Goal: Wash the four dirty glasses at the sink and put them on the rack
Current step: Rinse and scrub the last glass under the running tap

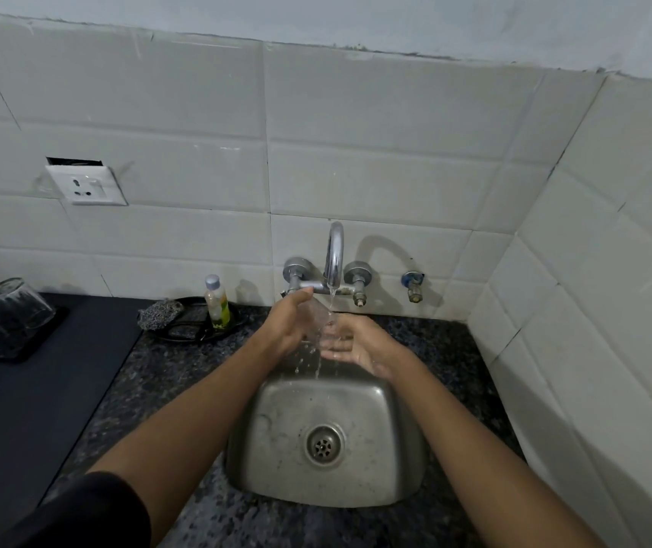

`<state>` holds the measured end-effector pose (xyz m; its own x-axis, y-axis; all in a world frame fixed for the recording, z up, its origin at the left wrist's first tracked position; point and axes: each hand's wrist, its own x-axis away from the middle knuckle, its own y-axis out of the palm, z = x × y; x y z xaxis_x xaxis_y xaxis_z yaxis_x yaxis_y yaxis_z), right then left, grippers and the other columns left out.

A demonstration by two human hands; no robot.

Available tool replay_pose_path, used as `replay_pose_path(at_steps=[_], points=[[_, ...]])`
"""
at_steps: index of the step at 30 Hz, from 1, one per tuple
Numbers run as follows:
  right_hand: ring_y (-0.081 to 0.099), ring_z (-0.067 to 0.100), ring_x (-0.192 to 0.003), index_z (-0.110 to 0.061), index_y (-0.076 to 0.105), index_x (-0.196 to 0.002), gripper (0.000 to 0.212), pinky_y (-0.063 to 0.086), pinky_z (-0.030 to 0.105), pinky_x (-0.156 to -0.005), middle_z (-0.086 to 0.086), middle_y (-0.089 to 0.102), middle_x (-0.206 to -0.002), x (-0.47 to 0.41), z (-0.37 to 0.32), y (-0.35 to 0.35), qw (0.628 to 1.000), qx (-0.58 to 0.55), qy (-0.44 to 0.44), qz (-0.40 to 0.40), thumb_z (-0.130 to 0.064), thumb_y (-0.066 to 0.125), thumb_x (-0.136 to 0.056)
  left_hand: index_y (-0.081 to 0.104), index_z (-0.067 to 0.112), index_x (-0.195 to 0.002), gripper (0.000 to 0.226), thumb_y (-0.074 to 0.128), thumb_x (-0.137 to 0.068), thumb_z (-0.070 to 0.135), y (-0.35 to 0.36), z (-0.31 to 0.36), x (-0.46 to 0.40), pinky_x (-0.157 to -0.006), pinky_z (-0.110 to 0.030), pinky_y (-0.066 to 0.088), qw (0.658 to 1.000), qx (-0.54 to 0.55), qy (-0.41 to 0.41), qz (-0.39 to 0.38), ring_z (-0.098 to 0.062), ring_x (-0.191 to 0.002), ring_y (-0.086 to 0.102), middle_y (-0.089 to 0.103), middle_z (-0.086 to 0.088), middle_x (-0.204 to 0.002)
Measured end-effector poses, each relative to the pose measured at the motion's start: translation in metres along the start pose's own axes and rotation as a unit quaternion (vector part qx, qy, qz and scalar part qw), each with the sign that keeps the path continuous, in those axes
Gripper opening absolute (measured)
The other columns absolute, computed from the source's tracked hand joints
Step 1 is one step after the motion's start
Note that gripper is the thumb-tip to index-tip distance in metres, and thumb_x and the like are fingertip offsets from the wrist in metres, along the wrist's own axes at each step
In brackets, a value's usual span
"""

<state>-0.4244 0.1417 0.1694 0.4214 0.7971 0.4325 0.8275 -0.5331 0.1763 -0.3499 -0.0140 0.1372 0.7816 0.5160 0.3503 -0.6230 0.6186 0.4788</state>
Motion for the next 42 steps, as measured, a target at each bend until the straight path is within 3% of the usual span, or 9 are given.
replay_pose_path(at_steps=[5,8,16,20,23,28,34,38,42], points=[[0.069,0.029,-0.096,-0.008,0.062,-0.129,0.055,0.060,0.048,-0.097,0.017,0.068,-0.109,-0.003,0.010,-0.005,0.999,-0.021,0.027,0.010,-0.054,0.064,-0.098,0.062,0.003,-0.129,0.037,0.054,-0.103,0.029,0.005,-0.007,0.006,-0.105,-0.053,0.048,0.994,-0.060,0.053,-0.079,-0.035,-0.116,0.065,0.070,-0.014,-0.123],[0.067,0.022,-0.082,-0.010,0.067,-0.126,0.053,0.061,0.040,-0.086,0.012,0.068,-0.099,-0.003,0.014,-0.004,0.998,0.052,0.006,0.029,-0.051,0.074,-0.093,0.066,0.013,-0.126,0.038,0.058,-0.098,0.036,0.006,-0.009,0.011,-0.105,-0.052,0.049,0.965,-0.231,0.112,-0.052,-0.033,-0.120,0.064,0.070,-0.009,-0.121],[0.064,0.017,-0.073,-0.008,0.075,-0.110,0.044,0.056,0.031,-0.068,0.009,0.070,-0.088,0.006,0.012,-0.011,0.984,0.140,-0.006,0.111,-0.047,0.076,-0.089,0.022,0.034,-0.160,0.080,0.059,-0.092,0.017,-0.030,-0.001,0.011,-0.122,-0.040,0.027,0.653,-0.665,0.277,-0.233,-0.017,-0.147,0.033,0.036,-0.002,-0.161],[0.066,0.015,-0.069,-0.018,0.075,-0.094,0.030,0.056,0.035,-0.068,-0.001,0.071,-0.078,0.008,0.008,-0.009,0.965,0.227,-0.074,0.106,-0.046,0.077,-0.085,0.029,0.012,-0.155,0.079,0.065,-0.086,0.007,-0.023,0.004,0.007,-0.115,-0.051,0.039,0.573,-0.692,0.366,-0.242,-0.031,-0.136,0.046,0.049,-0.016,-0.148],[0.073,0.013,-0.089,-0.027,0.071,-0.108,0.035,0.062,0.037,-0.082,-0.005,0.076,-0.096,0.001,0.017,-0.010,0.907,0.360,-0.154,0.157,-0.043,0.082,-0.079,0.045,0.001,-0.145,0.062,0.070,-0.088,0.011,-0.019,0.009,0.007,-0.109,-0.050,0.045,0.568,-0.683,0.397,-0.231,-0.034,-0.127,0.054,0.057,-0.020,-0.139],[0.072,0.030,-0.105,-0.009,0.068,-0.125,0.046,0.063,0.046,-0.090,0.016,0.073,-0.119,0.006,0.014,-0.013,0.999,0.016,-0.003,0.052,-0.039,0.079,-0.092,0.053,0.008,-0.141,0.060,0.071,-0.084,0.004,-0.019,0.013,0.007,-0.111,-0.036,0.043,0.553,-0.684,0.430,-0.204,-0.025,-0.130,0.052,0.057,-0.012,-0.139],[0.070,0.013,-0.099,-0.022,0.065,-0.127,0.057,0.061,0.034,-0.087,-0.004,0.071,-0.112,-0.003,0.029,-0.008,0.882,0.368,-0.224,0.194,-0.045,0.085,-0.079,0.055,0.002,-0.137,0.052,0.060,-0.090,0.024,-0.016,0.009,0.010,-0.106,-0.044,0.047,0.591,-0.670,0.408,-0.186,-0.029,-0.122,0.058,0.063,-0.015,-0.131],[0.073,0.025,-0.108,-0.013,0.065,-0.132,0.048,0.061,0.043,-0.096,0.006,0.076,-0.117,0.000,0.016,-0.010,0.997,0.027,-0.040,0.067,-0.038,0.078,-0.093,0.055,0.003,-0.135,0.053,0.057,-0.084,0.018,-0.018,0.012,0.009,-0.106,-0.042,0.048,0.567,-0.683,0.419,-0.189,-0.029,-0.122,0.059,0.064,-0.014,-0.129],[0.075,0.017,-0.098,-0.015,0.068,-0.124,0.052,0.064,0.038,-0.087,-0.001,0.075,-0.108,-0.001,0.017,-0.012,0.950,0.232,-0.142,0.153,-0.036,0.088,-0.081,0.053,0.000,-0.137,0.061,0.076,-0.081,0.008,-0.019,0.004,0.006,-0.101,-0.038,0.046,0.581,-0.671,0.421,-0.188,-0.028,-0.115,0.060,0.065,-0.017,-0.126]])
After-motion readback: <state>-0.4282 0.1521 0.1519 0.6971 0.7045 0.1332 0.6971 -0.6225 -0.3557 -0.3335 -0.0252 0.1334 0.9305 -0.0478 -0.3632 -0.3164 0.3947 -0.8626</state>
